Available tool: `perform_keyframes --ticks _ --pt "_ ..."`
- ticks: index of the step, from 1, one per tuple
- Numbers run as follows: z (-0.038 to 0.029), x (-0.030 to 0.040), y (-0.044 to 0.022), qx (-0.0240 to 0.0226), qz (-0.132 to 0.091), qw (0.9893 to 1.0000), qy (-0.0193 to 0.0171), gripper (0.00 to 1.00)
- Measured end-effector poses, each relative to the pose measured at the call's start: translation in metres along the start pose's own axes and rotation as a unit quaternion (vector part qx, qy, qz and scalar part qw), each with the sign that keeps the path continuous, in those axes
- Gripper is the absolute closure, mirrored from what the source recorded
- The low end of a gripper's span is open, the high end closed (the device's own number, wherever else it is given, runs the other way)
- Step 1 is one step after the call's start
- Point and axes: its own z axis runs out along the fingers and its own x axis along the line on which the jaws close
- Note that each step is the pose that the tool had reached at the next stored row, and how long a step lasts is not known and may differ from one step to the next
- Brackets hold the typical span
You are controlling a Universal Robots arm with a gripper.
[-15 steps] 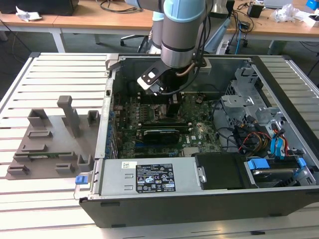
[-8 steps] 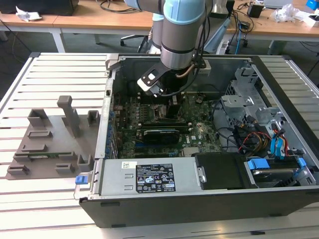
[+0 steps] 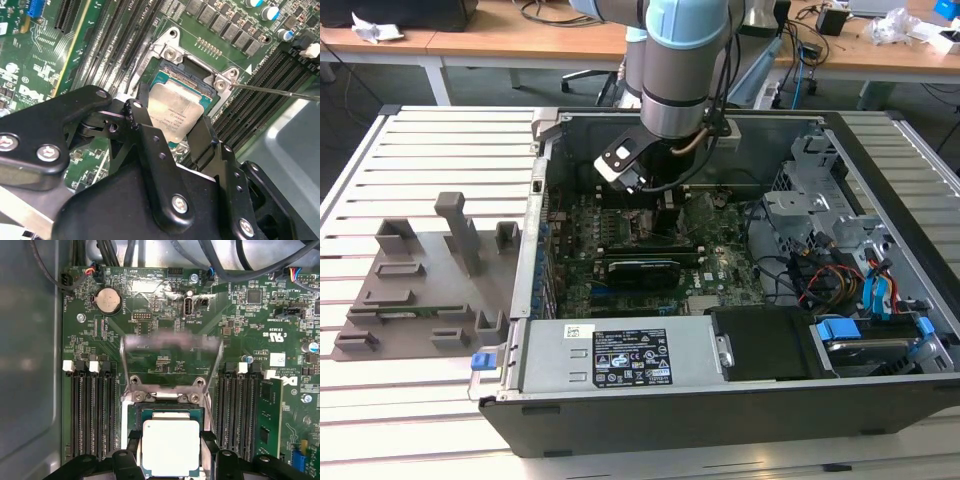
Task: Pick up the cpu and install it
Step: 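Place the cpu into insertion slot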
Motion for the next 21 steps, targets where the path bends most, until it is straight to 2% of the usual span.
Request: perform_keyframes --ticks 10,16,18,19,21 --pt "0.0084 0.0001 -0.0011 0.0 0.0 1.0 0.0 0.45" --pt "0.0091 0.0001 -0.0011 0.0001 0.0 1.0 -0.0001 0.45" --pt "0.0091 0.0 -0.0011 0.0001 0.0 1.0 -0.0001 0.44" --pt "0.0091 0.0 -0.0011 0.0001 0.0 1.0 -0.0001 0.38" --pt "0.0091 0.0 -0.0011 0.0001 0.0 1.0 -0.0001 0.38"
